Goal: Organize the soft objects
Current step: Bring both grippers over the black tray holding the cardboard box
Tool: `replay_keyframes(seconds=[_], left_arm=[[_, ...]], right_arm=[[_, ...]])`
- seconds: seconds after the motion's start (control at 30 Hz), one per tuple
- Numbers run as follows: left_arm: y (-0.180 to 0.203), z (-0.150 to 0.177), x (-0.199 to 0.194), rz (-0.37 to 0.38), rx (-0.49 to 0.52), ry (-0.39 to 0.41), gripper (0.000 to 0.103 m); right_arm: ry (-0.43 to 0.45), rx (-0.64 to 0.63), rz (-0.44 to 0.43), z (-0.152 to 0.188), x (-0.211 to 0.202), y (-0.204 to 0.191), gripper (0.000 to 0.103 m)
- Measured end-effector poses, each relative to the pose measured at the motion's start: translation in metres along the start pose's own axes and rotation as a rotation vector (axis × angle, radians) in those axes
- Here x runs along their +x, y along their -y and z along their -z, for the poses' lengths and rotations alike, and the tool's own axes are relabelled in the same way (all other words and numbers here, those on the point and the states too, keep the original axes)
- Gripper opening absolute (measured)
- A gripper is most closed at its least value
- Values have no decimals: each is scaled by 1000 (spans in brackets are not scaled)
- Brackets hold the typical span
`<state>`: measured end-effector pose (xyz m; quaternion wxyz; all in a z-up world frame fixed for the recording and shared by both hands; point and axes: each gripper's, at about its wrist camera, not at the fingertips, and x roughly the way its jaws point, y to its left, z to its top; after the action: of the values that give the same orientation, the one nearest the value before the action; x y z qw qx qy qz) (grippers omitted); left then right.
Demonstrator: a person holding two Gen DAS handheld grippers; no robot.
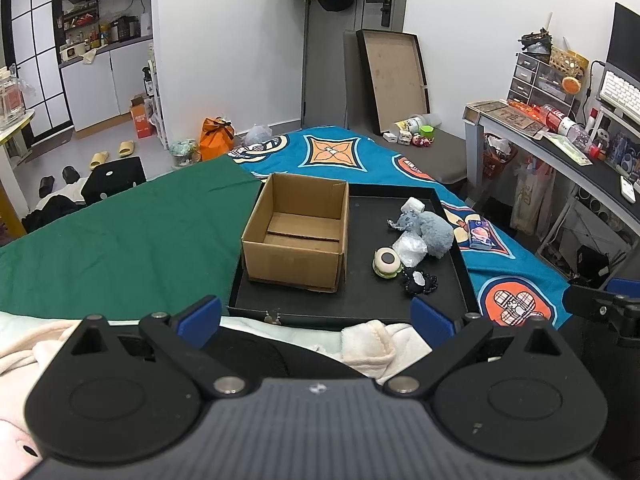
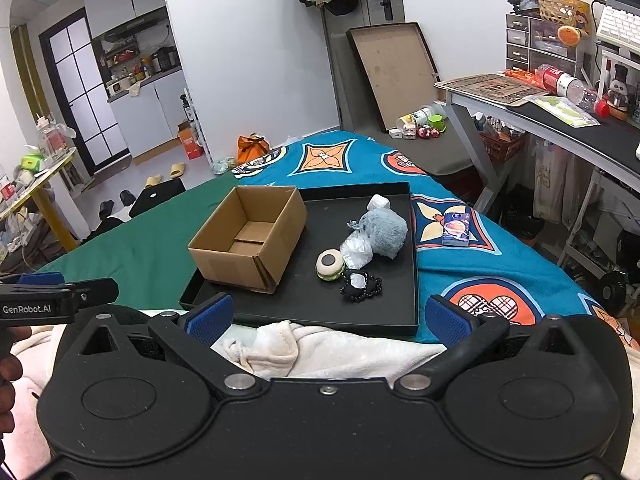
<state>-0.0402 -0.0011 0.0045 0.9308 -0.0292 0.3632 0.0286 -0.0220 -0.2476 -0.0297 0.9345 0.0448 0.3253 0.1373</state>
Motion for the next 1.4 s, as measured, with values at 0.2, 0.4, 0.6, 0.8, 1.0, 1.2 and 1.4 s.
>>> replay_keyframes(seconds=[0.2, 0.4, 0.6, 0.8, 1.0, 1.2, 1.4], left_arm=[[-1, 1, 2, 2, -1, -4, 100], [-1, 2, 3, 0, -1, -6, 100], [-1, -2, 11, 2, -8, -16, 100], [0, -6, 20, 22, 1, -27, 100], [-2, -12, 32, 21, -6, -37, 100], [-10, -18, 44, 20, -36, -45, 100], [-13, -20, 60, 7, -40, -56, 100]], right_arm=[[-4, -3, 4, 1, 1, 0, 103], [-11, -4, 5, 0, 3, 1, 103], [-20, -4, 8, -3, 8, 4, 103], [-33, 1, 10, -7, 17, 7, 103], [-46, 11, -2, -13, 29, 10, 103], [-47, 30, -19, -17, 41, 16, 103], [-48, 45, -17, -18, 57, 23, 103]])
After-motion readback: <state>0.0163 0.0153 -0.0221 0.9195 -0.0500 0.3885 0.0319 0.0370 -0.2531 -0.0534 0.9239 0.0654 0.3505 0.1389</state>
